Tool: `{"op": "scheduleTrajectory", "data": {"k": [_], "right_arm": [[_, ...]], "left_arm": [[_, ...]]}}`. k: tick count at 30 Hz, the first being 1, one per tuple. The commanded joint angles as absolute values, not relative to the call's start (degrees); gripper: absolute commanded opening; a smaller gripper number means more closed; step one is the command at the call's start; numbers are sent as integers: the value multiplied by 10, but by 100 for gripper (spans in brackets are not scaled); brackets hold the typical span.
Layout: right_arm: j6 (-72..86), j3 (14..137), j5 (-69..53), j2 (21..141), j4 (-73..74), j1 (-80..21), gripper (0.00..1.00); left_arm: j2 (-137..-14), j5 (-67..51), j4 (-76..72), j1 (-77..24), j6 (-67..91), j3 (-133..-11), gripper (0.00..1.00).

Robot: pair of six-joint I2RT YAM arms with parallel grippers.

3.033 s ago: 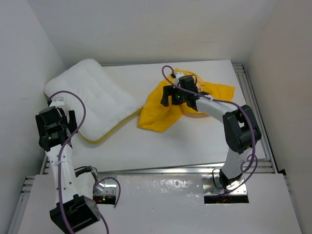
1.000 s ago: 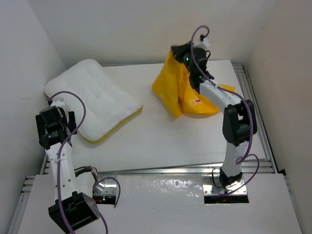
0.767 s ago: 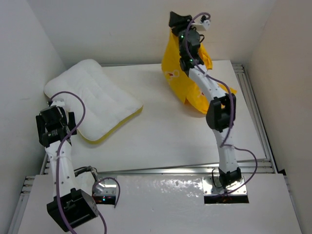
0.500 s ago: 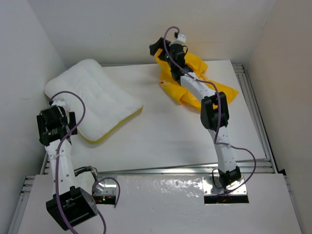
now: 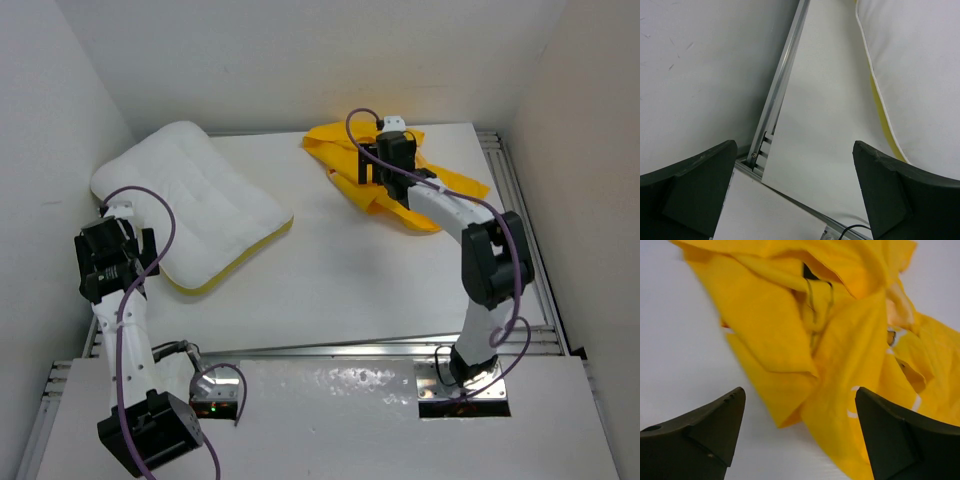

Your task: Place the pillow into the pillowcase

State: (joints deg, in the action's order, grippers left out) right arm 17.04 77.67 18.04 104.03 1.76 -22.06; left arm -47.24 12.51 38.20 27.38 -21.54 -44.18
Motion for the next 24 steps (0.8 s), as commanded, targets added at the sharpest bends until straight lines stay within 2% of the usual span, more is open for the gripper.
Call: {"op": "scheduleTrajectory", "data": {"k": [1, 8, 10, 11, 13, 14, 17, 19, 24], "right_arm": [[145, 771, 264, 1104, 68, -209, 90], [130, 771, 318, 1160, 69, -192, 90], [107, 785, 341, 1176, 79, -191, 82], [103, 789, 344, 1190, 85, -191, 64], [105, 796, 324, 1197, 110, -191, 40], [107, 795, 316, 1195, 114, -193, 2], [92, 752, 299, 1159, 92, -234, 0], [62, 713, 360, 1120, 41, -274, 0], [40, 717, 379, 1077, 39, -398, 0]], "left_arm": [[-454, 120, 380, 273, -214, -468, 100], [-444, 124, 382, 273, -219, -463, 100], [-443, 123, 381, 274, -219, -463, 100], [-442, 123, 381, 273, -219, -463, 100], [-443, 122, 379, 273, -219, -462, 100], [-443, 121, 377, 273, -219, -463, 100], [-448, 118, 376, 273, -220, -465, 100], [-450, 118, 375, 273, -221, -468, 100], [-454, 119, 373, 273, -221, -471, 100]]}}
